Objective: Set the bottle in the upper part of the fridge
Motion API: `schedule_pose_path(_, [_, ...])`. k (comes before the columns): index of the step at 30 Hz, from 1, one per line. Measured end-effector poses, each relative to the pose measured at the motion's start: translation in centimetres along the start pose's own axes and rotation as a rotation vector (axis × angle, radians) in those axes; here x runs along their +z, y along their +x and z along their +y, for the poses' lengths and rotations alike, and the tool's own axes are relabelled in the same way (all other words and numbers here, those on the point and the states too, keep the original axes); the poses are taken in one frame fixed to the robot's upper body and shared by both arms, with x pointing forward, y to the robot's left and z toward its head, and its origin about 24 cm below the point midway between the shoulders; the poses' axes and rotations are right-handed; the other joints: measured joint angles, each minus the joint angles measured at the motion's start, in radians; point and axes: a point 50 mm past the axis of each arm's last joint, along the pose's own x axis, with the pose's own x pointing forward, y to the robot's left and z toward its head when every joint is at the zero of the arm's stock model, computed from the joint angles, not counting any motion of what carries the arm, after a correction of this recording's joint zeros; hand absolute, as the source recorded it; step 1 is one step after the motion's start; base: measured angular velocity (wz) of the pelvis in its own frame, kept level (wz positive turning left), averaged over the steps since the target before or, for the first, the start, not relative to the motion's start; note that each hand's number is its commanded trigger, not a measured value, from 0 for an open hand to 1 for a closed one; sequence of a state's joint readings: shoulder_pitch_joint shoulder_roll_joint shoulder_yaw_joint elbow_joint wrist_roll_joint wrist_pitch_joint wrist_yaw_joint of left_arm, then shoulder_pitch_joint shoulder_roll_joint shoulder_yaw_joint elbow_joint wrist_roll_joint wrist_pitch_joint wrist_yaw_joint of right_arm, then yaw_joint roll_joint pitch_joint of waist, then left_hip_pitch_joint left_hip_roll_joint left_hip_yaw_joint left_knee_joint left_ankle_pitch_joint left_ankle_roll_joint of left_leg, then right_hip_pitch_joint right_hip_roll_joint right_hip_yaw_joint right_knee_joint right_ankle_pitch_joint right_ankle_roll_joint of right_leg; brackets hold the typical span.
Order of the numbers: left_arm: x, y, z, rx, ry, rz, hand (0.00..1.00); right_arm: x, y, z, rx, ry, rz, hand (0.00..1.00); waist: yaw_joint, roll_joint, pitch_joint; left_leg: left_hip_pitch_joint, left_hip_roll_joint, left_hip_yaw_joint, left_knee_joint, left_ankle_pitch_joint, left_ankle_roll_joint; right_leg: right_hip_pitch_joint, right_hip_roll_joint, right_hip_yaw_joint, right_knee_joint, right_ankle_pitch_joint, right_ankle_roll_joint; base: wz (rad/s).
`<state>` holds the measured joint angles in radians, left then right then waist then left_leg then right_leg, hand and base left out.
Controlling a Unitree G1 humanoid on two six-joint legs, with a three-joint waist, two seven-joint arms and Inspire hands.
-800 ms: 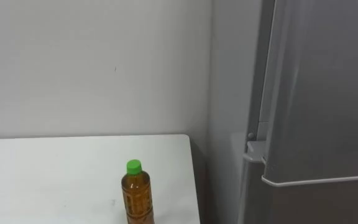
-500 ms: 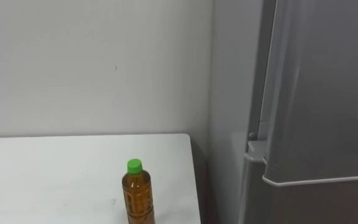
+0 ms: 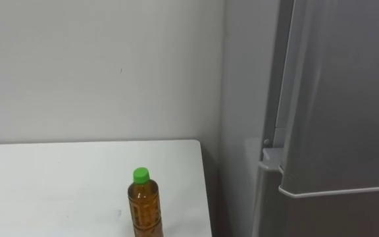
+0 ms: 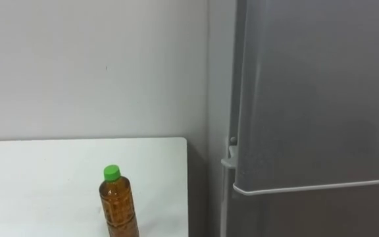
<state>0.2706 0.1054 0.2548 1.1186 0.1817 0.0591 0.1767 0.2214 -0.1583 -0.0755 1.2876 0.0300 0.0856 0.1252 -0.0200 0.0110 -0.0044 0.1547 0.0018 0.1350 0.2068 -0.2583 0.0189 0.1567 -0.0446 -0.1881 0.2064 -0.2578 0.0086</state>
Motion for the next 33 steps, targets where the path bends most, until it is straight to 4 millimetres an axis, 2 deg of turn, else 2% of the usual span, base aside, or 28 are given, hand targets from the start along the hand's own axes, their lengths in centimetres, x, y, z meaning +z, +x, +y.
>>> schedule_pose_path(1, [0.5, 0.1, 0.5, 0.031, -0.052, -0.018, 0.00, 0.0, 0.0, -0.2, -0.006, 0.006, -0.001, 0.00, -0.001, -0.004, 0.0041, 0.005, 0.000, -0.001, -0.001, 0.000, 0.000, 0.001, -0.003, -0.001, 0.002, 0.000, 0.000, 0.00])
schedule_pose_path(2, [0.8, 0.1, 0.7, 0.047, -0.073, -0.032, 0.00, 0.0, -0.1, -0.4, -0.010, 0.007, -0.002, 0.00, 0.000, -0.001, 0.0043, 0.006, 0.000, -0.001, -0.001, 0.000, 0.000, 0.001, -0.004, -0.002, 0.004, 0.000, 0.000, 0.00])
schedule_pose_path(3, [1.6, 0.1, 1.2, 0.076, -0.124, -0.067, 0.00, 0.1, -0.1, -0.7, -0.018, 0.003, -0.007, 0.00, 0.002, 0.011, 0.0013, 0.006, 0.000, 0.000, 0.000, 0.000, 0.000, -0.001, -0.003, -0.004, 0.008, 0.000, 0.000, 0.00])
schedule_pose_path(4, [2.6, 0.0, 1.6, 0.101, -0.174, -0.107, 0.00, 0.3, -0.1, -0.9, -0.025, -0.009, -0.013, 0.00, 0.003, 0.014, 0.0051, 0.006, 0.000, 0.000, -0.001, 0.000, 0.000, -0.002, -0.003, -0.004, 0.011, -0.001, 0.000, 0.00])
schedule_pose_path(6, [3.9, -0.1, 2.2, 0.137, -0.240, -0.174, 0.00, 0.6, -0.2, -1.3, -0.033, -0.023, -0.027, 0.00, 0.003, 0.025, 0.0062, 0.005, 0.000, 0.001, -0.003, 0.000, 0.000, -0.004, -0.004, -0.006, 0.015, -0.002, 0.000, 0.00])
schedule_pose_path(8, [5.9, -0.5, 3.2, 0.172, -0.291, -0.260, 0.00, 0.4, -0.3, -1.5, -0.032, -0.023, -0.034, 0.00, 0.003, 0.030, 0.0078, 0.005, 0.000, -0.001, -0.004, 0.000, 0.000, -0.001, -0.003, -0.007, 0.015, -0.002, 0.000, 0.02])
schedule_pose_path(10, [9.0, -1.5, 4.6, 0.236, -0.330, -0.406, 0.00, 0.4, -0.3, -1.6, -0.035, -0.027, -0.040, 0.00, 0.006, 0.029, 0.0073, 0.006, 0.001, -0.002, -0.004, 0.000, 0.000, -0.003, -0.003, -0.005, 0.020, -0.002, -0.001, 0.00])
schedule_pose_path(13, [12.2, -2.8, 5.7, 0.293, -0.371, -0.571, 0.00, 0.6, -0.3, -1.8, -0.040, -0.033, -0.048, 0.00, 0.011, 0.029, 0.0068, 0.010, 0.000, 0.000, -0.006, 0.000, 0.000, -0.002, 0.000, -0.003, 0.023, -0.002, -0.001, -0.04])
schedule_pose_path(14, [12.8, -3.1, 5.9, 0.300, -0.379, -0.597, 0.00, 0.6, -0.3, -1.8, -0.041, -0.032, -0.051, 0.00, 0.011, 0.028, 0.0068, 0.010, 0.000, 0.000, -0.006, 0.000, 0.000, -0.002, 0.000, -0.003, 0.022, -0.002, -0.001, 0.00])
schedule_pose_path(16, [15.2, -5.0, 6.7, 0.328, -0.416, -0.732, 0.00, 0.5, -0.4, -1.8, -0.043, -0.033, -0.060, 0.00, 0.011, 0.022, 0.0060, 0.010, 0.000, -0.001, -0.005, 0.000, 0.000, -0.001, 0.000, -0.004, 0.020, -0.002, -0.001, 0.00])
schedule_pose_path(20, [18.2, -8.0, 7.7, 0.346, -0.486, -0.929, 0.00, 0.5, -0.4, -1.9, -0.043, -0.032, -0.065, 0.00, 0.006, 0.025, 0.0037, 0.011, 0.000, -0.001, -0.002, 0.000, 0.000, -0.001, 0.001, 0.001, 0.023, -0.002, -0.001, -0.01])
schedule_pose_path(24, [21.3, -12.4, 9.0, 0.357, -0.548, -1.165, 0.00, 0.6, -0.4, -1.8, -0.042, -0.029, -0.068, 0.00, 0.004, 0.020, 0.0065, 0.010, 0.001, 0.000, -0.002, 0.000, 0.000, -0.008, 0.002, 0.011, 0.032, -0.002, -0.001, -0.03])
schedule_pose_path(25, [22.2, -13.7, 9.2, 0.353, -0.564, -1.230, 0.00, 0.8, -0.4, -1.8, -0.042, -0.043, -0.069, 0.00, 0.001, 0.016, 0.0038, 0.008, 0.001, 0.000, -0.002, 0.000, 0.000, -0.010, 0.001, 0.011, 0.031, -0.002, -0.001, 0.00])
schedule_pose_path(26, [22.6, -14.4, 9.3, 0.349, -0.571, -1.264, 0.00, 0.8, -0.3, -1.7, -0.041, -0.048, -0.070, 0.00, -0.002, 0.016, 0.0038, 0.006, 0.000, 0.000, -0.001, 0.000, 0.000, -0.011, 0.001, 0.011, 0.030, -0.002, -0.001, 0.00])
schedule_pose_path(28, [24.1, -17.2, 9.3, 0.299, -0.591, -1.403, 0.00, 0.8, -0.3, -1.5, -0.036, -0.052, -0.067, 0.00, -0.002, 0.010, 0.0065, 0.008, 0.000, -0.001, 0.000, 0.000, 0.000, -0.006, 0.000, 0.007, 0.030, -0.002, -0.001, 0.02])
schedule_pose_path(31, [24.9, -20.3, 9.1, 0.222, -0.600, -1.548, 0.00, 0.8, -0.3, -1.3, -0.033, -0.058, -0.067, 0.00, -0.019, 0.005, 0.0096, 0.014, 0.000, -0.001, 0.000, 0.000, 0.000, -0.001, 0.001, 0.007, 0.027, -0.002, -0.001, 0.00])
schedule_pose_path(33, [25.4, -22.0, 8.8, 0.184, -0.590, -1.627, 0.00, 1.3, -0.2, -1.0, -0.026, -0.072, -0.076, 0.00, -0.032, 0.000, 0.0151, 0.011, 0.000, -0.004, 0.000, 0.001, 0.000, 0.000, 0.000, 0.002, 0.018, -0.002, -0.001, 0.04])
